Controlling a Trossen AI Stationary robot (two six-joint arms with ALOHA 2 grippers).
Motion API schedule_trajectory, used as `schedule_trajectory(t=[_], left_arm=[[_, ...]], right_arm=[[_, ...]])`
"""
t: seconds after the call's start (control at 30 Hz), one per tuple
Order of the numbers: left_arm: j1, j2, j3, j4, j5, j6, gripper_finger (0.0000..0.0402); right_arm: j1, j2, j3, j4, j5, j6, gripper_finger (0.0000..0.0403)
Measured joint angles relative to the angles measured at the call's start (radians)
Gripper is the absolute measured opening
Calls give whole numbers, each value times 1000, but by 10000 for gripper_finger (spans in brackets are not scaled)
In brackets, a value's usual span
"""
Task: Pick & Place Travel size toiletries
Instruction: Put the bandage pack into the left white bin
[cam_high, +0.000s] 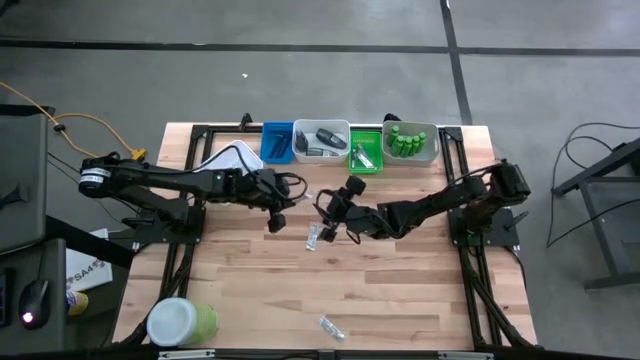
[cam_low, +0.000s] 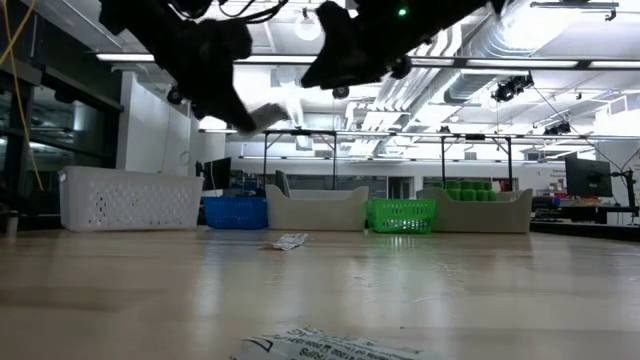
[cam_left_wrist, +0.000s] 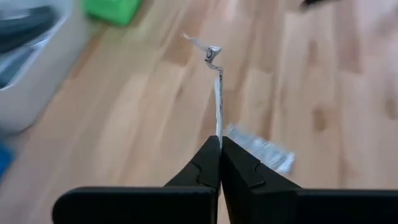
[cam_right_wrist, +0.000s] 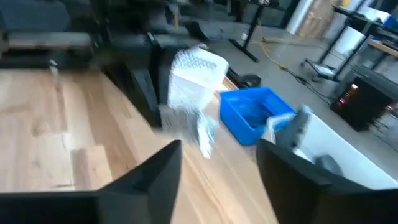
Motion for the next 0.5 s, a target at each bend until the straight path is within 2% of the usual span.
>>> schedule_trajectory(t=[0.1,0.23,0.37,0.5], left_arm=[[0,-24,23,-126,-83,-1,1],[0,-65,71,-320,-254,-34,1],[1,-89,106,-542,-429,-135,0],[5,-92,111,-731,-548,-288,0]], right_arm=[[15,-46,0,-81,24,38,230],[34,-77,-1,-150,24,85,264],[49,-82,0,-162,32,98,275],[52,-81,0,-168,28,102,270]])
